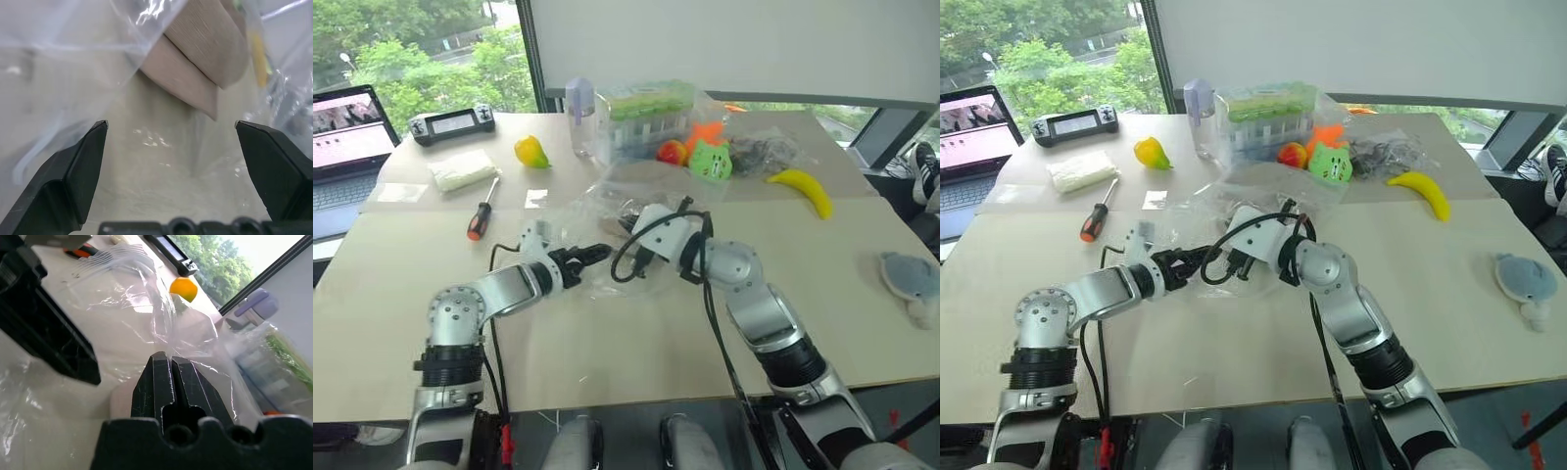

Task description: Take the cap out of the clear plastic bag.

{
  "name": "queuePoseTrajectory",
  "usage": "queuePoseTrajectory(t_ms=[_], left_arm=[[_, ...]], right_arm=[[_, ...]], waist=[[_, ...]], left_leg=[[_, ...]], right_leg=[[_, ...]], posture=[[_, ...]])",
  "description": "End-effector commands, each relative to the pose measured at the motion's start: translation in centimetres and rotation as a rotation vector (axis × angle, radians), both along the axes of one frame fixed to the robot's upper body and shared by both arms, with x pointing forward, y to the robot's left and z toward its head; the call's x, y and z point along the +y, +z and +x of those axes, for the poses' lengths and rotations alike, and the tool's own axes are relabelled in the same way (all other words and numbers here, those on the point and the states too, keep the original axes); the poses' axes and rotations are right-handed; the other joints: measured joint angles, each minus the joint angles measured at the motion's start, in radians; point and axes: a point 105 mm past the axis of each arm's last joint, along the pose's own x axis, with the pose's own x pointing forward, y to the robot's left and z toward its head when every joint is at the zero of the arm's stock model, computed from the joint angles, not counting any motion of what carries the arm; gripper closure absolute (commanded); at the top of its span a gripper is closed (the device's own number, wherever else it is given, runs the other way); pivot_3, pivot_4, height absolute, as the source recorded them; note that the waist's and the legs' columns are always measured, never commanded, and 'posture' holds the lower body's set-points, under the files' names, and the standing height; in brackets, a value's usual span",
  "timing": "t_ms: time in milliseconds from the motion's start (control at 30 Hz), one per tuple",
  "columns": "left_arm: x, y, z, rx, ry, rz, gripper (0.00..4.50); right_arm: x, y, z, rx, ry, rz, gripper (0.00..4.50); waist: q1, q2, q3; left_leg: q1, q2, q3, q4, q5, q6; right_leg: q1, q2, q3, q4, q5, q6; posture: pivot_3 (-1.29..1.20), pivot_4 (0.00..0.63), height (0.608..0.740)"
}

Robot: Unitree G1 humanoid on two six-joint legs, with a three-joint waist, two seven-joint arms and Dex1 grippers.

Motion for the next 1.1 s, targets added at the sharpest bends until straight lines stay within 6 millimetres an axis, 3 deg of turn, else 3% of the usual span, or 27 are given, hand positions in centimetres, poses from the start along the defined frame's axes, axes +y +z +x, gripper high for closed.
queuePoseTrajectory(t_ms=[33,333,700,1000,1033,1100], left_arm=[[-1.0,0.9,0.5,-0.06,0.009,-0.046,0.01],[-5.4,0.7,0.3,0.061,0.041,-0.311,0.01],[-6.2,-1.6,1.6,0.157,0.146,-0.361,0.01],[-8.3,-2.7,2.9,0.179,0.149,-0.353,0.01],[-8.3,-2.9,3.0,0.185,0.156,-0.348,0.54],[-8.3,-2.9,3.0,0.18,0.153,-0.345,1.16]], right_arm=[[0.2,1.6,-0.6,-0.057,0.017,0.029,4.5],[0.4,1.5,-0.5,-0.053,0.017,0.025,4.5],[0.3,1.6,-0.4,-0.058,0.014,0.026,4.5],[0.3,1.7,-0.5,-0.061,0.013,0.024,4.5],[0.3,1.7,-0.5,-0.062,0.012,0.023,4.5],[0.3,1.8,-0.5,-0.062,0.011,0.024,4.5]], waist=[[0.003,0.0,0.0],[0.003,0.0,0.0],[0.004,0.0,0.0],[0.012,0.0,0.0],[0.014,0.0,0.0],[0.015,0.0,0.0]], left_leg=[[0.0,0.0,-0.001,0.0,0.0,0.0],[0.001,0.0,-0.002,0.0,0.0,0.0],[0.004,0.0,-0.001,0.0,-0.001,0.002],[0.006,-0.001,-0.001,0.001,-0.003,0.006],[0.006,-0.001,-0.001,0.0,-0.004,0.007],[0.006,-0.001,-0.001,0.0,-0.004,0.007]], right_leg=[[0.001,0.0,-0.001,0.0,0.0,0.0],[0.001,-0.002,-0.001,0.0,0.0,0.0],[0.005,-0.001,-0.001,-0.001,0.0,0.0],[0.008,-0.001,-0.002,-0.005,0.0,0.0],[0.008,-0.001,-0.002,-0.007,0.0,0.0],[0.008,-0.001,-0.003,-0.008,0.0,0.0]], posture=[[0.0,0.15,0.738],[0.0,0.15,0.738],[0.0,0.15,0.738],[0.0,0.15,0.738],[0.0,0.15,0.738],[0.0,0.15,0.738]])
